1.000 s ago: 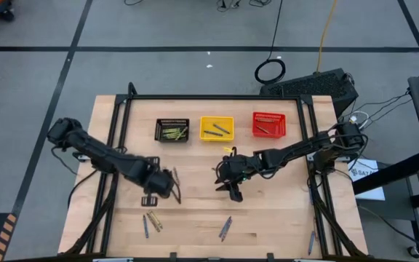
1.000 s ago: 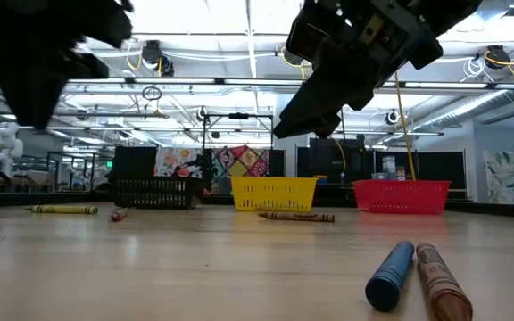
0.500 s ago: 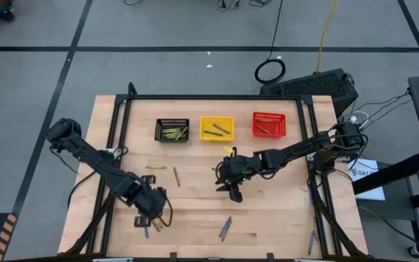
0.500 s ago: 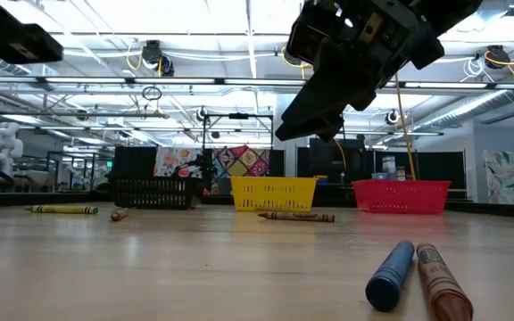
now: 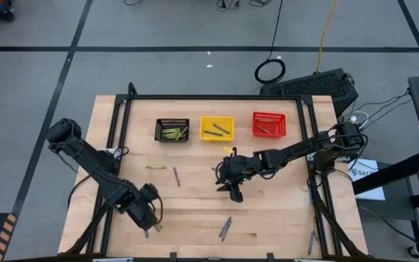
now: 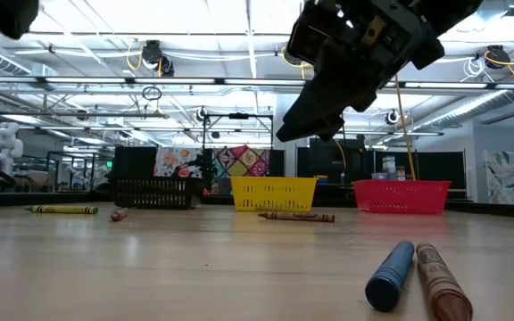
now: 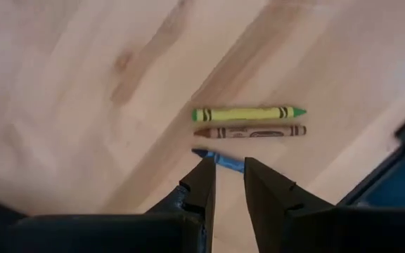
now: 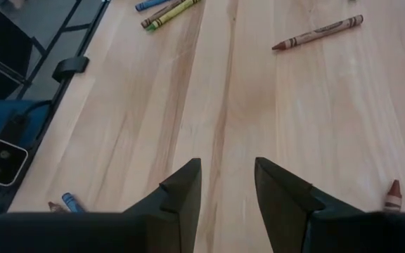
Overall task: Sort crayons
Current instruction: Put the blue crayon into the yellow bin
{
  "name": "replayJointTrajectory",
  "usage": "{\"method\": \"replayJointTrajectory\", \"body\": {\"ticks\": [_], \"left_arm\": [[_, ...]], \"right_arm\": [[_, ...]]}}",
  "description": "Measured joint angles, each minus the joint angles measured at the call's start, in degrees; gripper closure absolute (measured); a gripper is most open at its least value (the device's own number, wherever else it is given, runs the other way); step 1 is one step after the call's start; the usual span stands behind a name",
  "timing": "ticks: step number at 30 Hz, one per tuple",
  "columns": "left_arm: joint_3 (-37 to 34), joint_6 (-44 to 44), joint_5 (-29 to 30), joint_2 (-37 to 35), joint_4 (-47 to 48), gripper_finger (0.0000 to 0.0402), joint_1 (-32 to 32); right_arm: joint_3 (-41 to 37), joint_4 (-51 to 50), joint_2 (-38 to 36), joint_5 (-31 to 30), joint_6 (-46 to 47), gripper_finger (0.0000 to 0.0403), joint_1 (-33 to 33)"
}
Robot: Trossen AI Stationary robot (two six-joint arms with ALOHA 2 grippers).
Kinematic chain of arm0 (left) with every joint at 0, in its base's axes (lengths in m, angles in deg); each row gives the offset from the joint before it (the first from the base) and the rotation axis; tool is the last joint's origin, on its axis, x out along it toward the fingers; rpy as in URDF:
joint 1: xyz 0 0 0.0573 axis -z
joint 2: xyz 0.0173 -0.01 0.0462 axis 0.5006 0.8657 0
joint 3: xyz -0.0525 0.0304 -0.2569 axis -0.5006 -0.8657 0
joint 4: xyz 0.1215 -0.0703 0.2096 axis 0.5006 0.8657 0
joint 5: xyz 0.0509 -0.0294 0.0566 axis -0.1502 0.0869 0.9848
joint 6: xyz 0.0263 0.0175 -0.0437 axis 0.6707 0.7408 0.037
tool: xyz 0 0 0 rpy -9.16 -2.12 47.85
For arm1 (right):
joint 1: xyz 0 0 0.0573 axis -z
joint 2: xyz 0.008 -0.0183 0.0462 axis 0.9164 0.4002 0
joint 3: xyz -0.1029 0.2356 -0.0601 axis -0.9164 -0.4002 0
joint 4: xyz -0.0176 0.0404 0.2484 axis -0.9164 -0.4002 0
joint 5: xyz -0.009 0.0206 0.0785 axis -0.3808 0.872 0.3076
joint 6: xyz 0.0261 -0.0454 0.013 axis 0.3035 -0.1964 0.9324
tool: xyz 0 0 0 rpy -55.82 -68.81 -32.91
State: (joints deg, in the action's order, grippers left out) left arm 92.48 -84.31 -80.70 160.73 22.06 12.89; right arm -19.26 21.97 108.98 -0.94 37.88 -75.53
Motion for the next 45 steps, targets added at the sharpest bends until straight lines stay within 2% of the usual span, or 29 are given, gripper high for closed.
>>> {"method": "replayJointTrajectory", "body": {"ticks": [8, 12, 18, 21, 24, 29, 45], "left_arm": [[-0.4, -24.9, 0.0, 0.0, -0.5, 0.0331, 1.8], [-0.4, -36.8, 0.2, 0.0, -4.4, 0.0331, 2.8], [-0.4, -45.3, 1.9, 3.3, -7.6, 0.0331, 4.6], [-0.4, -49.0, -0.5, 6.3, -7.8, 0.0331, 5.6], [-0.4, -51.0, -3.2, 8.9, -9.9, 0.0331, 6.4], [-0.4, -51.0, -3.5, 12.5, -14.1, 0.0331, 6.9], [-0.4, -51.5, -6.2, 16.8, -12.4, 0.0331, 7.1]], "right_arm": [[0.0, -4.4, 0.0, -0.3, -2.0, 0.0282, 0.1], [0.0, -9.0, 0.0, -0.7, -2.0, 0.0282, 0.8], [0.0, -17.5, -0.4, -10.8, -0.9, 0.0282, 1.7], [0.0, -19.8, -1.2, -12.3, -1.0, 0.0282, 2.0], [0.0, -20.0, -2.2, -12.2, -1.8, 0.0282, 2.1], [0.0, -20.0, -3.6, -12.1, -3.1, 0.0282, 2.1], [0.0, -20.0, -3.6, -12.0, -1.8, 0.0282, 1.9]]}}
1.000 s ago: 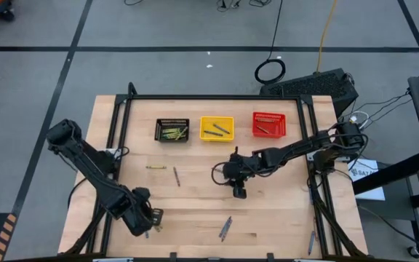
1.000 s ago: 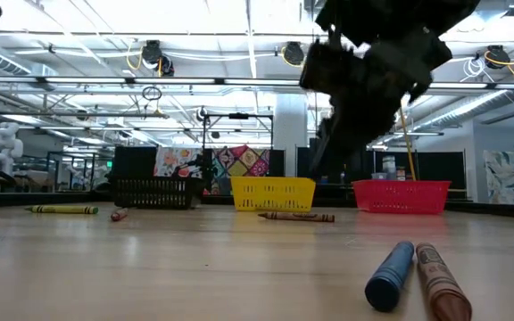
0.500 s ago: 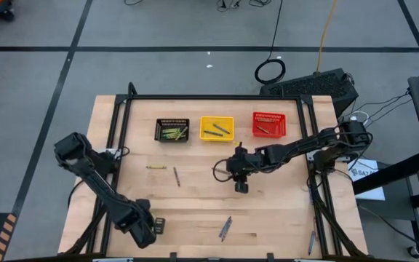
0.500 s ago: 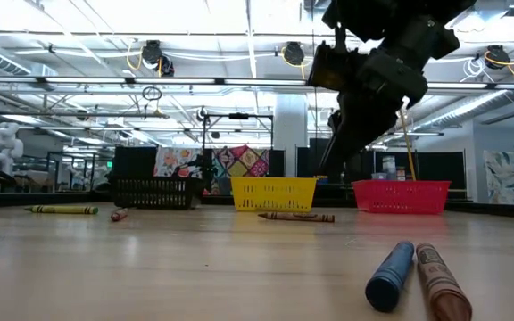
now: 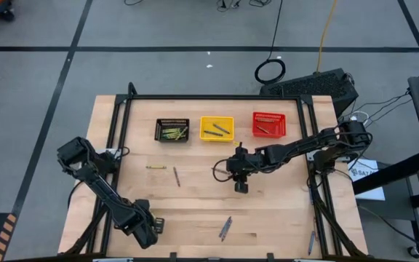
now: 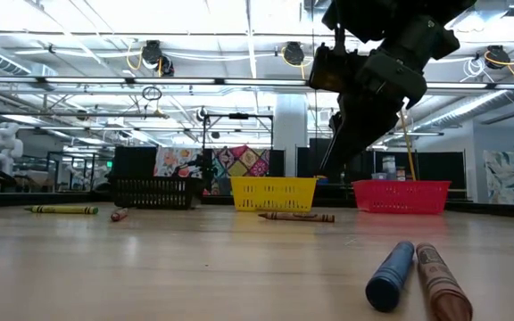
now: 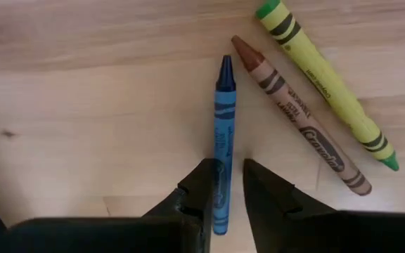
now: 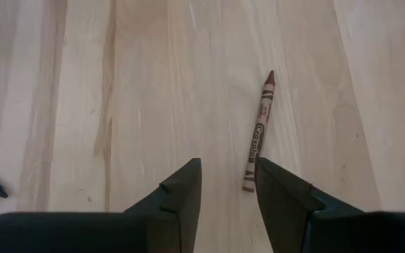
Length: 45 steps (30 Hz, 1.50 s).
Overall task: Sort crayons
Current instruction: Put the blue crayon into the yellow bin
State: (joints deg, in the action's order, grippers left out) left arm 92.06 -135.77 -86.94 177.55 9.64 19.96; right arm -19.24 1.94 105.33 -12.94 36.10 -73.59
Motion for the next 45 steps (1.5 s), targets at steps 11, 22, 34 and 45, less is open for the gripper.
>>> {"method": "replayJointTrajectory", "body": {"ticks": [11, 22, 34, 45], "left_arm": [[0.3, 4.2, -1.3, 2.5, 0.3, 0.0358, 0.9], [0.2, 10.4, -1.7, 2.4, 0.5, 0.0393, 1.0], [4.3, 17.8, -1.1, 2.5, 9.0, 0.0393, 1.2], [7.0, 23.5, 2.3, 1.5, 13.2, 0.0393, -0.5]], "right_arm": [[0.0, -0.5, 0.0, 0.2, 0.8, 0.0282, 0.0], [0.0, -0.5, 0.0, 0.2, 3.0, 0.0282, 0.0], [0.0, -0.5, 0.0, 0.2, 6.1, 0.0282, 0.0], [0.0, -0.5, 0.0, 0.2, 9.5, 0.0282, -0.1]]}}
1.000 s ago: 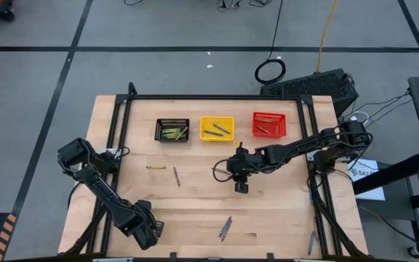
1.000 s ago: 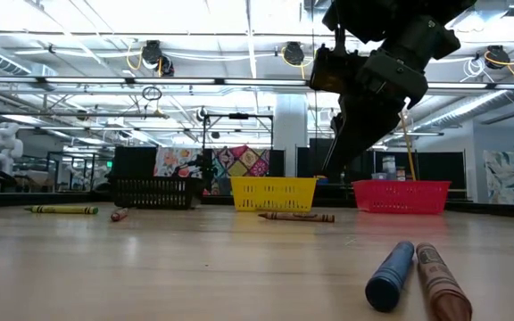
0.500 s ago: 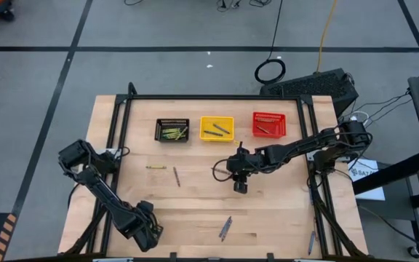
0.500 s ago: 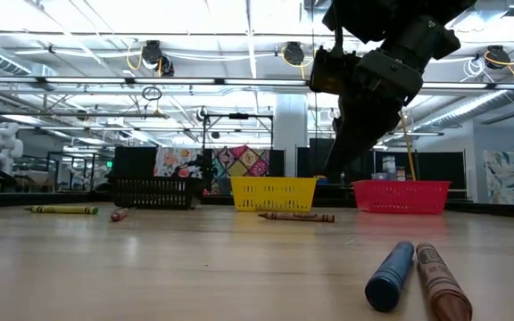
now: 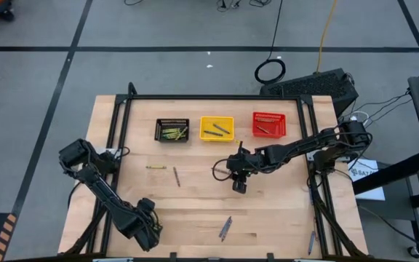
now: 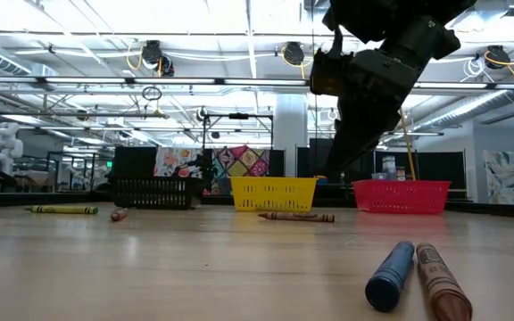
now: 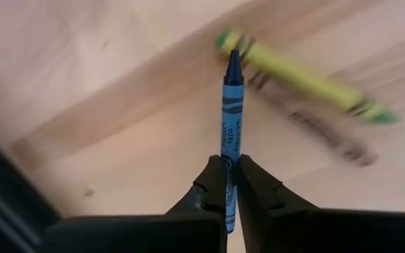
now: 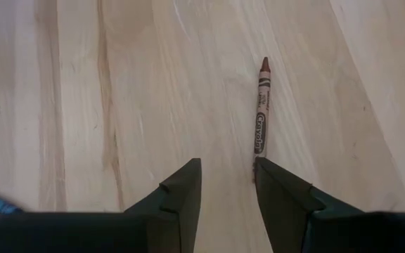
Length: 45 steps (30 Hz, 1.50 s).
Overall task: Sort crayons
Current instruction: Put the blue crayon into the yellow bin
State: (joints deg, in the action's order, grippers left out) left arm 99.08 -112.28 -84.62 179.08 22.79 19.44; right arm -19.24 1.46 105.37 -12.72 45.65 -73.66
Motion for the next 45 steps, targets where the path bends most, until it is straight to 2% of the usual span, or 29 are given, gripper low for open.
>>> {"method": "replayJointTrajectory", "body": {"ticks": [9, 18, 23, 28, 34, 39, 45], "left_arm": [[0.1, 8.9, 13.1, -4.9, 1.8, 0.0393, -5.9], [0.1, 24.5, 17.2, -5.7, 2.8, 0.0393, -13.8], [0.2, 34.5, 21.5, -5.7, 2.8, 0.0393, -19.1], [0.2, 46.3, 22.5, -5.7, 1.5, 0.0393, -24.8], [0.2, 60.7, 24.3, -5.7, -3.3, 0.0393, -31.2], [0.2, 72.4, 24.4, -5.7, -9.1, 0.0393, -36.7], [0.2, 83.2, 23.3, -5.7, -15.5, 0.0393, -42.5]], "right_arm": [[0.0, 0.0, 0.0, 0.0, 1.5, 0.0282, -2.3], [0.0, 0.4, 0.0, -0.3, 3.7, 0.0282, -6.3], [0.0, 1.6, 0.0, -0.7, 8.0, 0.0282, -6.7], [0.0, 1.8, 0.0, -0.7, 14.8, 0.0282, -7.6], [0.0, 1.9, 0.0, -0.8, 18.2, 0.0282, -9.7], [0.0, 1.9, 0.0, -4.7, 21.6, 0.0282, -10.9], [0.0, 1.9, 0.0, -6.4, 24.5, 0.0282, -11.2]]}}
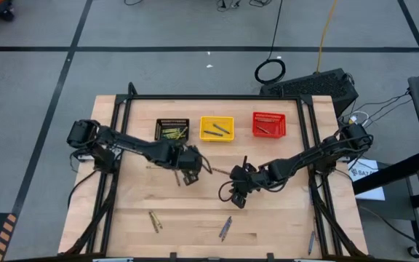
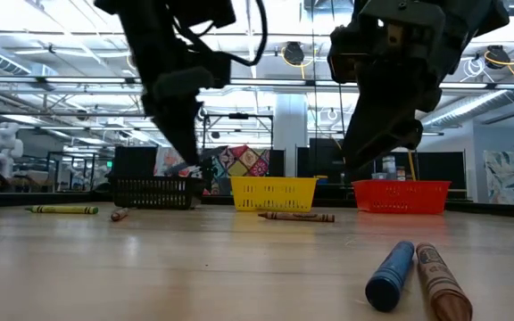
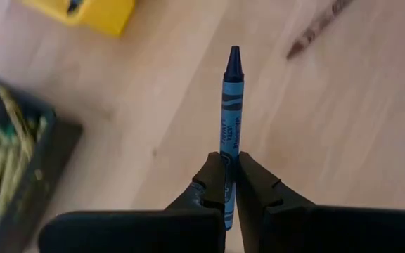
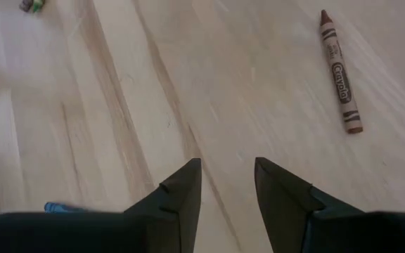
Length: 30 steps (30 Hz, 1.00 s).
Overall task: Sort crayons
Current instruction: Put the blue crayon into the yellow bin
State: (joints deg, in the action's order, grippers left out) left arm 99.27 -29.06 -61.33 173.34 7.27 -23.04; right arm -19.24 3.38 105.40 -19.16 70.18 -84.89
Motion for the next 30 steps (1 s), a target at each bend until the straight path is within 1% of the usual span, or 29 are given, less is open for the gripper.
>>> {"method": "replayJointTrajectory", "body": {"ticks": [3, 8, 13, 17, 22, 26, 30], "left_arm": [[0.0, 4.4, -2.4, 0.0, -2.6, 0.0393, -2.4], [0.0, 10.6, -5.7, 0.0, -6.9, 0.0393, -5.9], [0.0, 15.3, -9.1, 0.0, -10.2, 0.0393, -9.2], [0.0, 18.5, -12.1, 0.0, -12.8, 0.0393, -11.8], [0.0, 22.4, -16.0, 0.0, -18.1, 0.0393, -14.9], [0.0, 23.4, -19.7, 0.0, -22.7, 0.0393, -17.8], [0.0, 25.0, -21.1, 0.0, -24.7, 0.0393, -20.5]], "right_arm": [[0.0, 0.1, 0.0, -1.5, 1.3, 0.0282, 0.0], [0.0, 0.8, 0.0, -1.6, 3.3, 0.0282, 0.0], [0.0, 4.3, 0.0, -3.2, 3.9, 0.0282, 0.0], [0.0, 6.4, 0.0, -4.6, 3.9, 0.0282, 0.0], [0.0, 6.5, 0.0, -6.1, 4.3, 0.0282, -0.1], [0.0, 6.3, 0.0, -7.6, 4.5, 0.0282, 0.0], [0.0, 6.3, 0.0, -7.6, 5.2, 0.0282, 0.0]]}}
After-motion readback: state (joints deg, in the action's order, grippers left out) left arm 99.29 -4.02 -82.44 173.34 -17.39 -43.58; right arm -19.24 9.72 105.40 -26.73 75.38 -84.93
